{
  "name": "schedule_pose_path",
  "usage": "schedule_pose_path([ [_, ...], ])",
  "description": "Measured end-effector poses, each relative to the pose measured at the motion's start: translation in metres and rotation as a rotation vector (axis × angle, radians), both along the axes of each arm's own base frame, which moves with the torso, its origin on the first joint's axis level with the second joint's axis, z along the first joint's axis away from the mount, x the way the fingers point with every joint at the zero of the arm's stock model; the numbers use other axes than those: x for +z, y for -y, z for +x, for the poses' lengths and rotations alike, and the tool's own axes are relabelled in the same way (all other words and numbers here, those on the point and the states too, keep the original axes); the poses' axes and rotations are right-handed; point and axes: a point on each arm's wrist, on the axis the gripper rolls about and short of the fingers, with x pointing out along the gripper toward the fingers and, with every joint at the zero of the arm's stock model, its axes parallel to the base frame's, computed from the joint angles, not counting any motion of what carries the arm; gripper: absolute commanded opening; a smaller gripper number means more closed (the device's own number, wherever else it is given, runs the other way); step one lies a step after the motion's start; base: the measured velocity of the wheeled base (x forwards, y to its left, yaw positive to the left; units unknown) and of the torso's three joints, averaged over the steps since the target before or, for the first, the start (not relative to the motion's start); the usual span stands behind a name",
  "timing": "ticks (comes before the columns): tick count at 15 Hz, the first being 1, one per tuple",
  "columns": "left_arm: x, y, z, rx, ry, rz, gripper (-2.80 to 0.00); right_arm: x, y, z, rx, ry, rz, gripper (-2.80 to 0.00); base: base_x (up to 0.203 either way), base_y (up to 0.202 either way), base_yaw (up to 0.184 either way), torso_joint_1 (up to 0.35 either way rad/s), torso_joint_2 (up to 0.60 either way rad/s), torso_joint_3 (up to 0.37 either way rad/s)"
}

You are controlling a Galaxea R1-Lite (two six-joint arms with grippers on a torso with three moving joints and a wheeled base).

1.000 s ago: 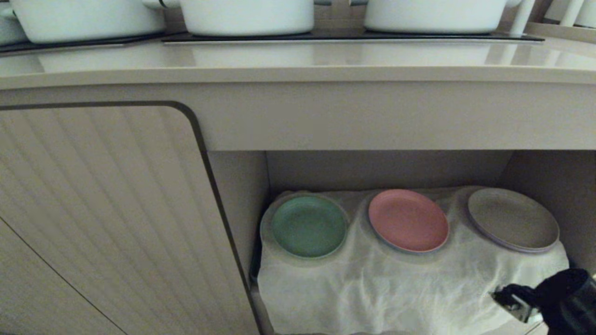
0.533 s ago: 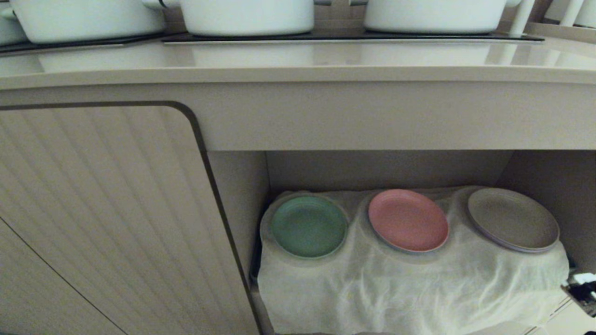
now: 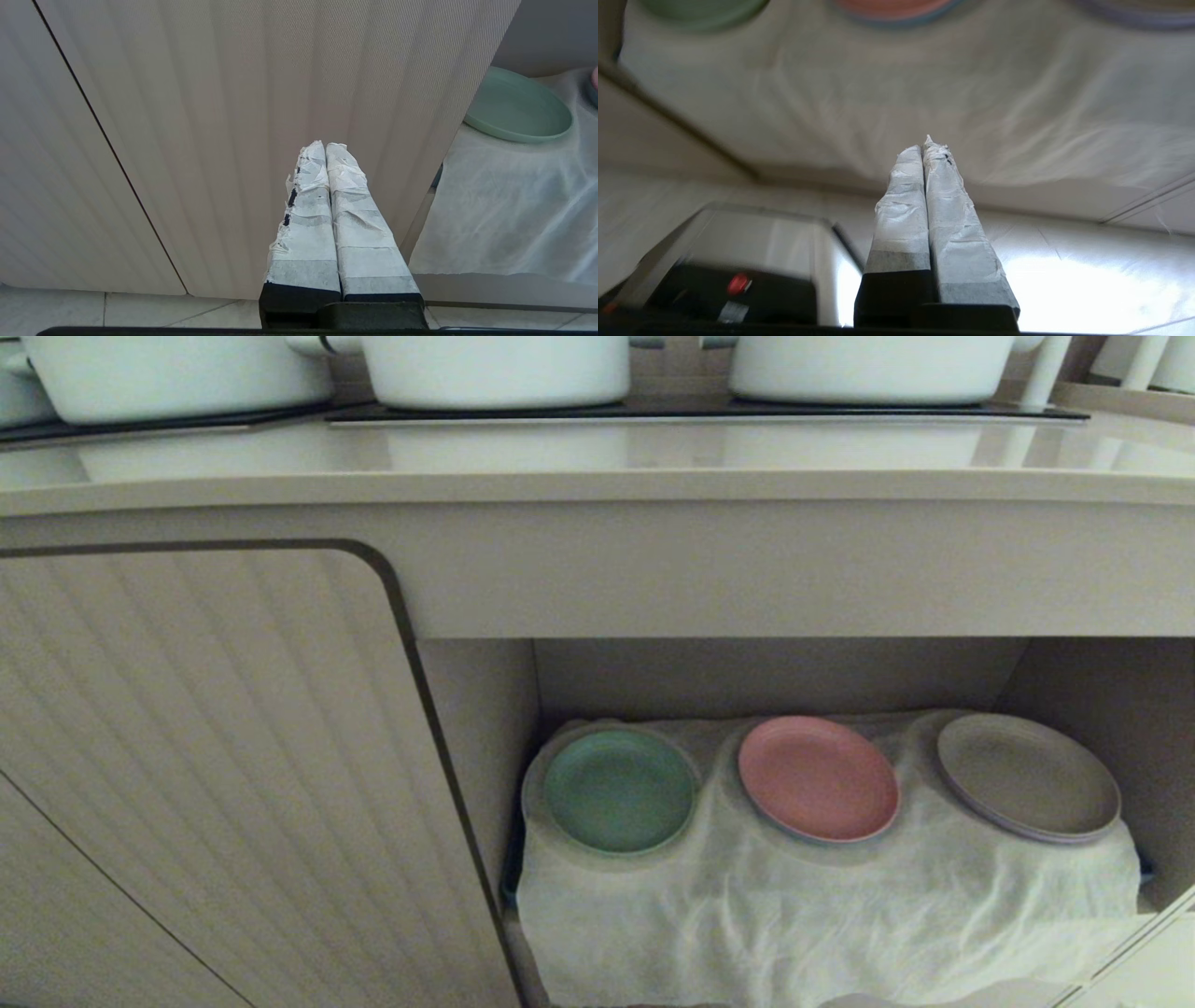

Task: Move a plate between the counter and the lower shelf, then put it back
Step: Pick up the plate in the cupboard

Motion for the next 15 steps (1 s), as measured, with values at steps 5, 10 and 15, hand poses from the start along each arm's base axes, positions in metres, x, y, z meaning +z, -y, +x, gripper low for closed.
schedule_pose_path([
  [5,0.0,0.0,0.0,0.0,0.0,0.0,-2.8,-0.009,0.004,-0.031,-0.15,0.171,-0.042,-2.8,0.0,0.0,0.0,0.0,0.0,0.0],
  [10,0.0,0.0,0.0,0.0,0.0,0.0,-2.8,-0.014,0.005,-0.048,-0.186,0.34,-0.058,-2.8,0.0,0.0,0.0,0.0,0.0,0.0],
  [15,0.0,0.0,0.0,0.0,0.0,0.0,-2.8,-0.018,0.005,-0.054,-0.167,0.399,-0.143,-2.8,0.0,0.0,0.0,0.0,0.0,0.0],
])
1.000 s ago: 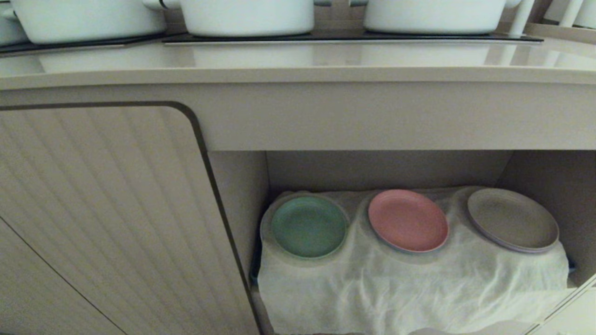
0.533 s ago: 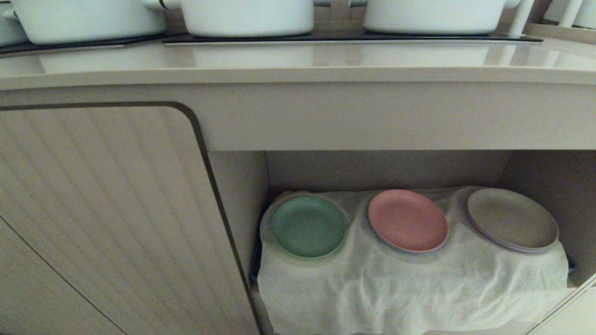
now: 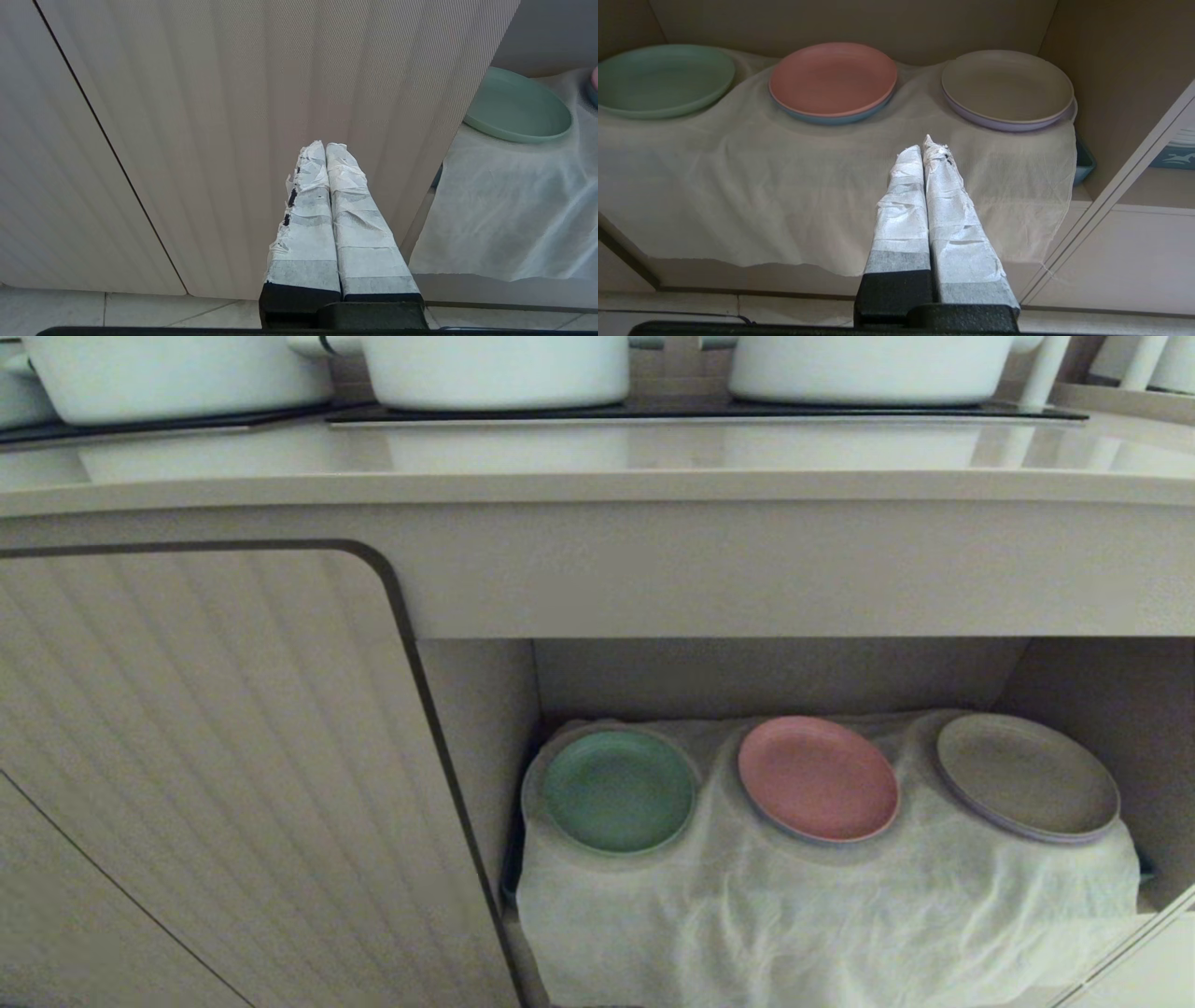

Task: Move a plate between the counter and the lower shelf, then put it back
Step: Pick up the plate in the cupboard

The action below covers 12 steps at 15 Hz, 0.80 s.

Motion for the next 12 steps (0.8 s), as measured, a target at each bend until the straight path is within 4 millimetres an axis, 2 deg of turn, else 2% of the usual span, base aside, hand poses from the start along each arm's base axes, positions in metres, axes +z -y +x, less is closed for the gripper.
schedule_pose_path([
  [12,0.0,0.0,0.0,0.0,0.0,0.0,-2.8,-0.0003,0.0,-0.0007,0.0,0.005,-0.003,-2.8,0.0,0.0,0.0,0.0,0.0,0.0],
])
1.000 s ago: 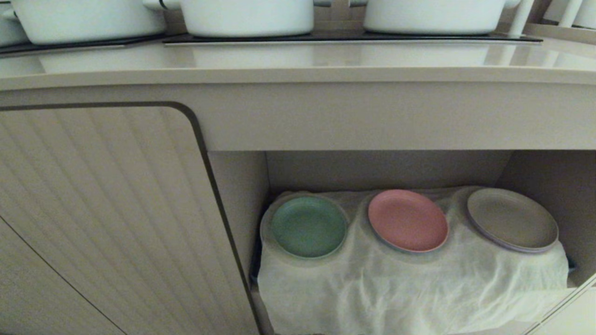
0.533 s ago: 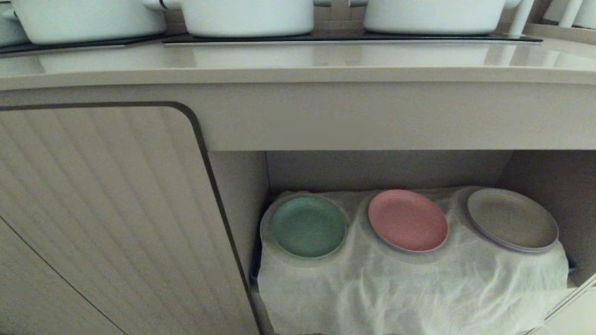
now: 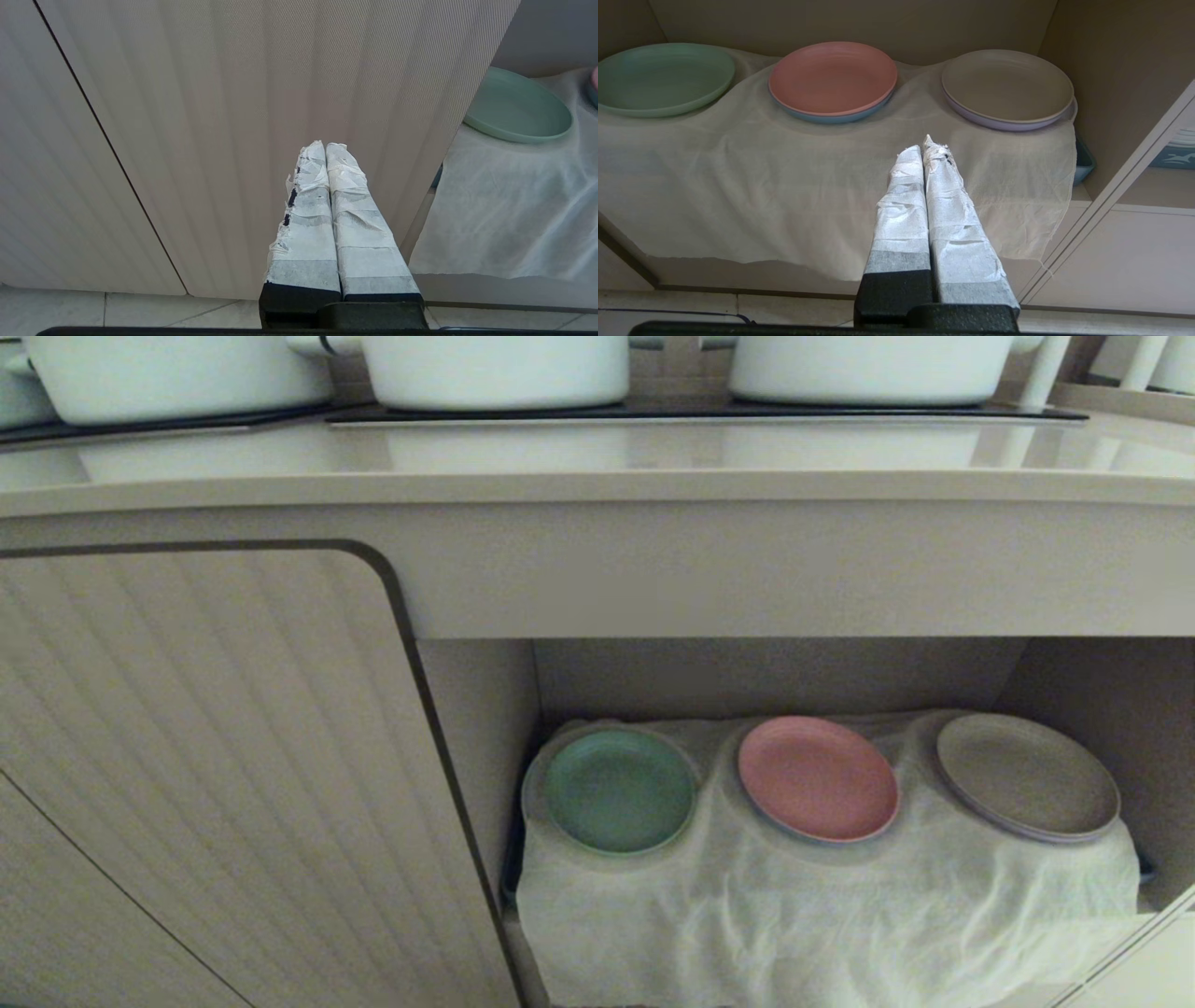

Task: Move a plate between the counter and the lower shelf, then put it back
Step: Pick up the plate in the cupboard

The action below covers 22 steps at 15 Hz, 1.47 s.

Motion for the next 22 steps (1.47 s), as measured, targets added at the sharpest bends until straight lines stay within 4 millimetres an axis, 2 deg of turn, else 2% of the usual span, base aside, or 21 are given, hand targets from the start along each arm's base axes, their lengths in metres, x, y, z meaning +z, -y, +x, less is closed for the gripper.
schedule_pose_path([
  [22,0.0,0.0,0.0,0.0,0.0,0.0,-2.8,0.0,0.0,0.0,0.002,-0.001,-0.009,-2.8,0.0,0.0,0.0,0.0,0.0,0.0],
])
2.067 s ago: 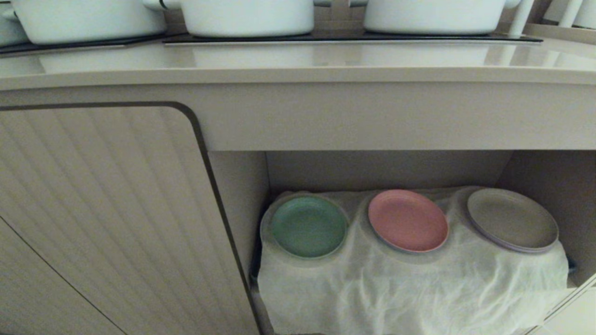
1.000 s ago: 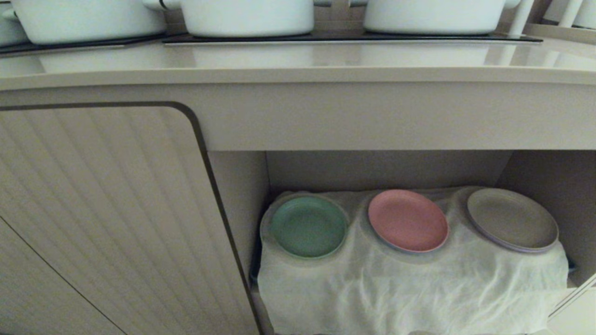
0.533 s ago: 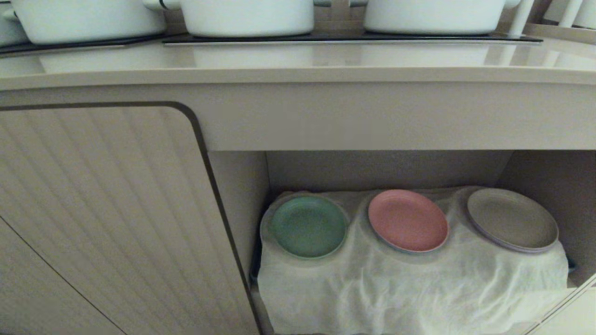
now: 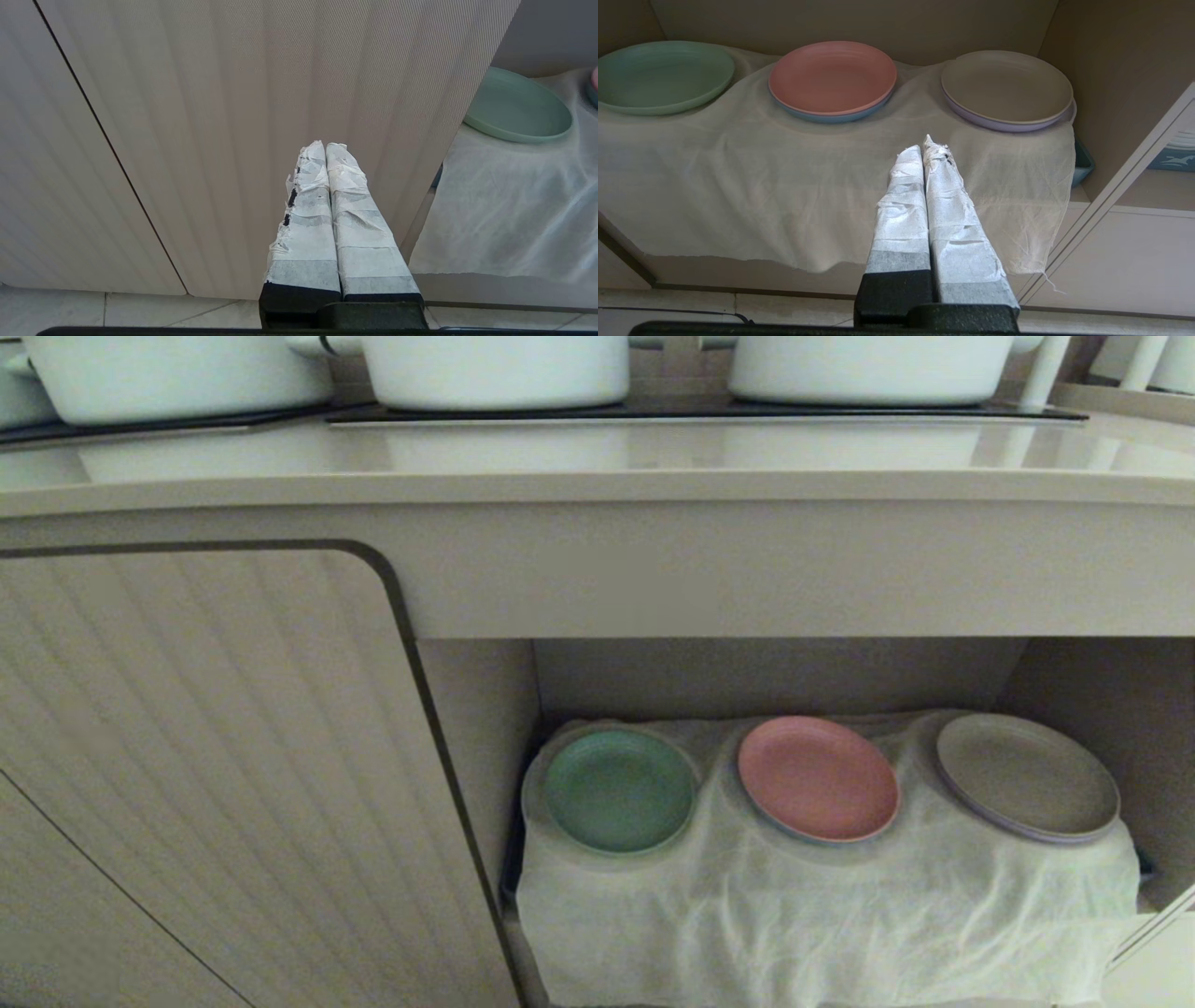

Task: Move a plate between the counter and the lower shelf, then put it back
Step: Pick up the plate in the cupboard

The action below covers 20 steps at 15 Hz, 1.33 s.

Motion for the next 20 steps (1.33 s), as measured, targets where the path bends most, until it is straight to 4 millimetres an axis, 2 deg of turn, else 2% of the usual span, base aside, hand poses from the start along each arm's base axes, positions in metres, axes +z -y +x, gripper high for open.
schedule_pose_path([
  [20,0.0,0.0,0.0,0.0,0.0,0.0,-2.8,0.0,0.0001,0.0,-0.001,0.0,0.011,-2.8,0.0,0.0,0.0,0.0,0.0,0.0],
])
